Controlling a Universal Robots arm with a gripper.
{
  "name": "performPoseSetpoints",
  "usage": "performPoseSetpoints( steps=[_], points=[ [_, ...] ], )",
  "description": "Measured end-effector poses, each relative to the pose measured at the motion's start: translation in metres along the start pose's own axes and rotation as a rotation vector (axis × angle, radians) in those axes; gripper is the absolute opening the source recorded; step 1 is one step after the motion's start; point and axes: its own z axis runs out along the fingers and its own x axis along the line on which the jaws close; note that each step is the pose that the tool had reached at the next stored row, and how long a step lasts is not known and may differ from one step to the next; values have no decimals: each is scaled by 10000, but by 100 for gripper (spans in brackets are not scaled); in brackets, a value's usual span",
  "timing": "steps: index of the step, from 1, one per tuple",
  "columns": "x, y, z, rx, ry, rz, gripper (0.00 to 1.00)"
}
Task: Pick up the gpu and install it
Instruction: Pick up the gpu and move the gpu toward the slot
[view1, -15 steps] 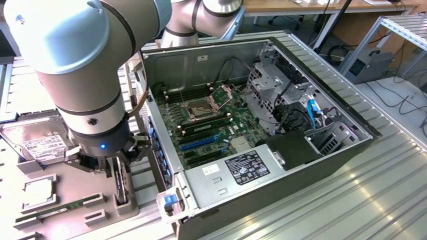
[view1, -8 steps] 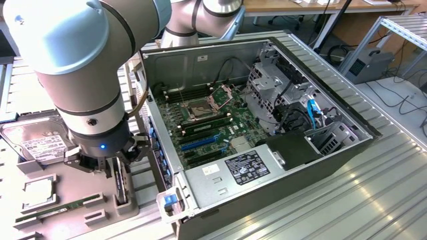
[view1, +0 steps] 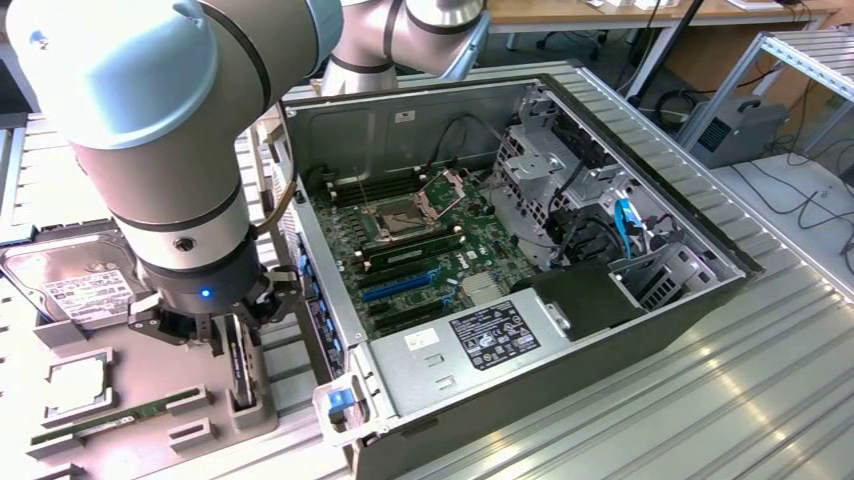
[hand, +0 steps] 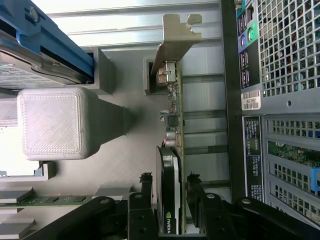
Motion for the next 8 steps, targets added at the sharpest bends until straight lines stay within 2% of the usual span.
performPoseSetpoints(
  steps=[1, 3, 8],
  points=[
    [0, 0, 0, -1, 0, 0, 40],
    [0, 0, 0, -1, 0, 0, 27],
    [0, 0, 0, 0, 0, 1, 27]
  ],
)
